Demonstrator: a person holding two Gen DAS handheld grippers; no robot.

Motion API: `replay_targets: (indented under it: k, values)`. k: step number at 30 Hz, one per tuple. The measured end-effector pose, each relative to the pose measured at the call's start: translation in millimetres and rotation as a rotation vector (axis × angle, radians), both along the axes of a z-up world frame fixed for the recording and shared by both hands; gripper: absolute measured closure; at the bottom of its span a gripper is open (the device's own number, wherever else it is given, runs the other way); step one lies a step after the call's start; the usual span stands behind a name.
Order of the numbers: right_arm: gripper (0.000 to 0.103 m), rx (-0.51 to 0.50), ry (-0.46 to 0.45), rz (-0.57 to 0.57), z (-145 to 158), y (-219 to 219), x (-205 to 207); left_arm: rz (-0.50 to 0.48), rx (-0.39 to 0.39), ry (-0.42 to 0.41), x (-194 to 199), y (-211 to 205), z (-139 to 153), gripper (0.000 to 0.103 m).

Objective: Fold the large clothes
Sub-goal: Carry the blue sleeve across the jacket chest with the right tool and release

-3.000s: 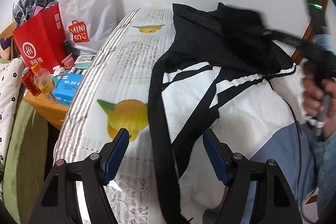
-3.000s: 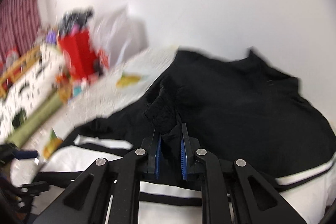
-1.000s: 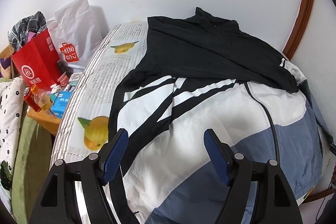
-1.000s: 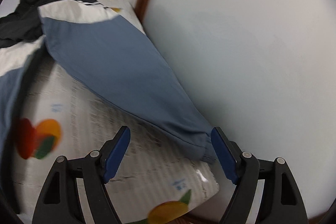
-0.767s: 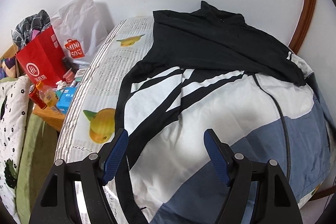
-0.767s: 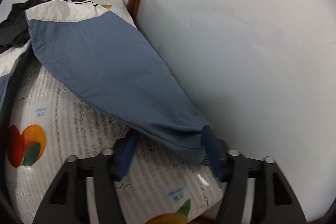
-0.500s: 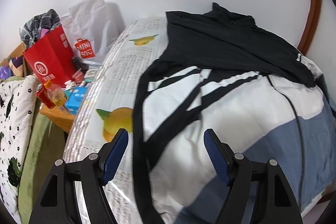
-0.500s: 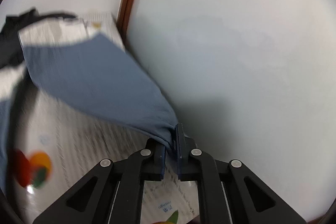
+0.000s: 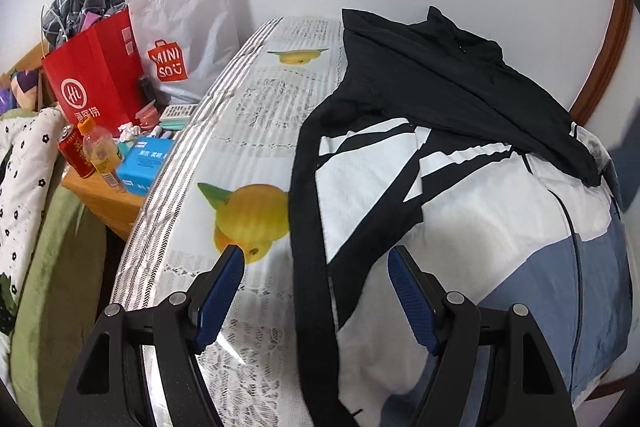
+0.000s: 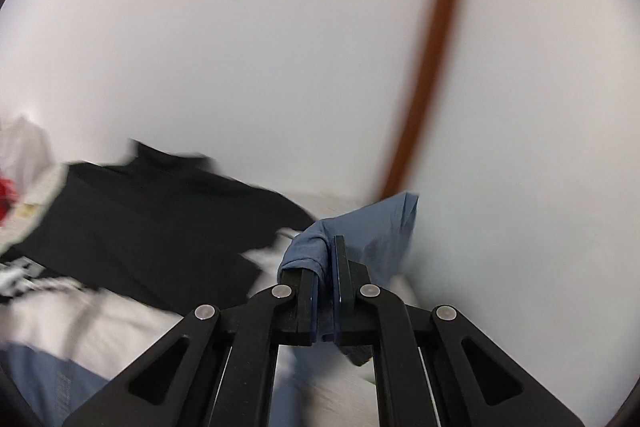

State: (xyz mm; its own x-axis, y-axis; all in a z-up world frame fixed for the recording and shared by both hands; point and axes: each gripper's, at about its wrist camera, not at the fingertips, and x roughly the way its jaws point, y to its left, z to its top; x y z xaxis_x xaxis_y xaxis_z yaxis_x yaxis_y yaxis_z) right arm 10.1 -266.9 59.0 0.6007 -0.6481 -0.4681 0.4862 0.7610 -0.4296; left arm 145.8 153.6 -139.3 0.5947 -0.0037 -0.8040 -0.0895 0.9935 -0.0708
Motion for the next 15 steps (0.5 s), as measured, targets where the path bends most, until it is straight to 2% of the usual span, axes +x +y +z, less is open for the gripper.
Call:
replay_targets:
  k: [4,7,10,15]
  values:
    - [0.098,0.041,0.015,0.18,-19.8,53.6,66.9,0.015,-0.034,0.002,-0.3,9.4,-4.7,0.031]
    - [0.098,0.101,0.048,0.27,-56.9,86.2,108.6,0.023,-0.049,0.001,-0.3,12.8,-7.0,0.031]
    - [0.098,0.146,0.097,0.308,-100.8,118.5,133.9,0.018,-0.052,0.008,-1.6,14.6,-7.5,0.031]
    - [0.098,0.235,0.159,0.312,-158.9,123.7,179.9,0.013,-0.042,0.01,-5.8,14.7,-4.0,0.031]
